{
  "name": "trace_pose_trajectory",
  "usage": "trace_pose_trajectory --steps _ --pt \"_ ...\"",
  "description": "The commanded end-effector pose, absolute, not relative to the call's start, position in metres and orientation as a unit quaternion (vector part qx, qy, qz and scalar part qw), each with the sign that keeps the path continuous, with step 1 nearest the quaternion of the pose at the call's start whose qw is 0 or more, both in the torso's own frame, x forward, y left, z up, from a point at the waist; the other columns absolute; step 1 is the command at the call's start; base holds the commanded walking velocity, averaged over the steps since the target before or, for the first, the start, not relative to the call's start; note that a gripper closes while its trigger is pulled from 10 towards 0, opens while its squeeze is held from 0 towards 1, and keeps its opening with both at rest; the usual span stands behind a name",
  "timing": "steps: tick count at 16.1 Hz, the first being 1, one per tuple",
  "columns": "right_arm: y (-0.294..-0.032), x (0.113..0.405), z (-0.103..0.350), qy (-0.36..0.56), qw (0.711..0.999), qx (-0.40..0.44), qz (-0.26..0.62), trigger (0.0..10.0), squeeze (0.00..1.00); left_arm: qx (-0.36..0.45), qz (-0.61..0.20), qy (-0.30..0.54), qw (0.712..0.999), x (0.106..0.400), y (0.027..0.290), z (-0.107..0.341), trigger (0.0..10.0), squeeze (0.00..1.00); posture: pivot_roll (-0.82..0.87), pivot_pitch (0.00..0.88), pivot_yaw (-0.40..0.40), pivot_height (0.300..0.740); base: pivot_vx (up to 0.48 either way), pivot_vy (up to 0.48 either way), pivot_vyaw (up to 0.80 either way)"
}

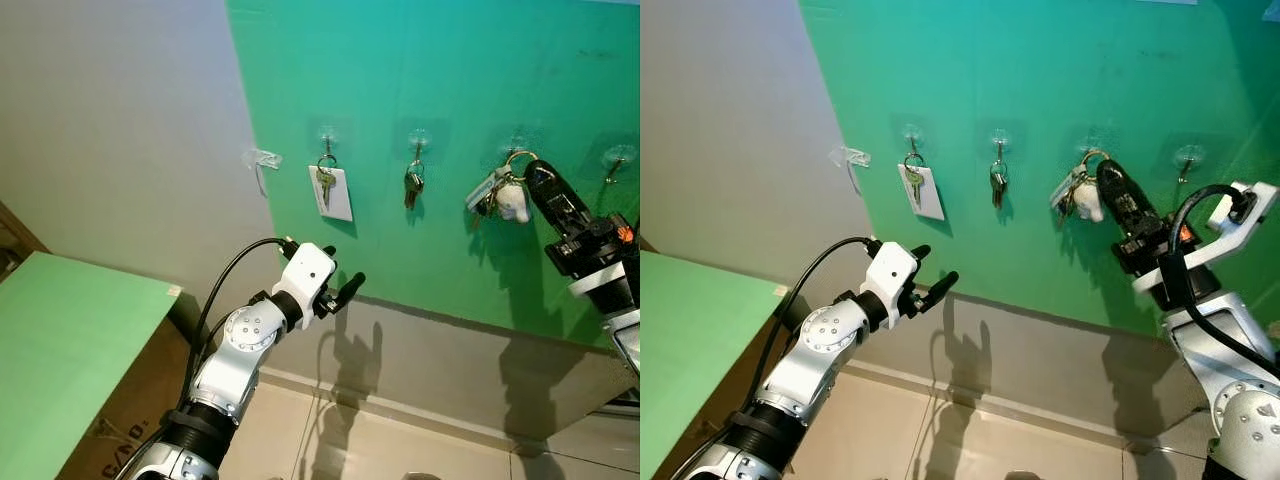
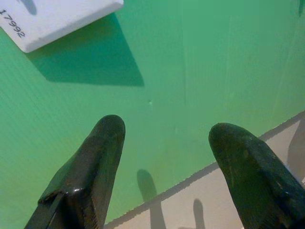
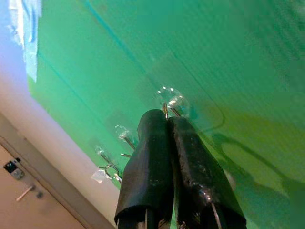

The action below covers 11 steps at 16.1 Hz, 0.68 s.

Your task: Hang keys on a hook

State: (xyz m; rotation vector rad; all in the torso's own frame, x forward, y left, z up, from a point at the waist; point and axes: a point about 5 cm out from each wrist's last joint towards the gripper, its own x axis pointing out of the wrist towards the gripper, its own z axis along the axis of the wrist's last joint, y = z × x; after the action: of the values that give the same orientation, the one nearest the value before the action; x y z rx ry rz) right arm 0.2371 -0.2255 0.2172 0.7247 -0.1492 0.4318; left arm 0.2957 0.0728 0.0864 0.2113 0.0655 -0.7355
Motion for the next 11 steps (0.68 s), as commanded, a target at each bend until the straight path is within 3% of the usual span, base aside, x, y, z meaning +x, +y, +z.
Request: trace_pose_trajectory --steps 1,11 --pt "-0.223 0.237 0.215 -0.065 0.904 0.366 0.21 0.0 0.0 0.111 -0.356 0.039 0.927 0.297 0.076 0.084 10.0 0.0 -0.21 0.0 0.105 0.74 0.0 0.0 0.0" --pt "-0.232 0.243 0.196 -0.059 0.872 0.463 0.144 0.0 0.0 0.109 -0.355 0.045 0.927 0.296 0.077 0.083 10.0 0.0 -0.21 0.0 0.105 0.74 0.0 0.0 0.0"
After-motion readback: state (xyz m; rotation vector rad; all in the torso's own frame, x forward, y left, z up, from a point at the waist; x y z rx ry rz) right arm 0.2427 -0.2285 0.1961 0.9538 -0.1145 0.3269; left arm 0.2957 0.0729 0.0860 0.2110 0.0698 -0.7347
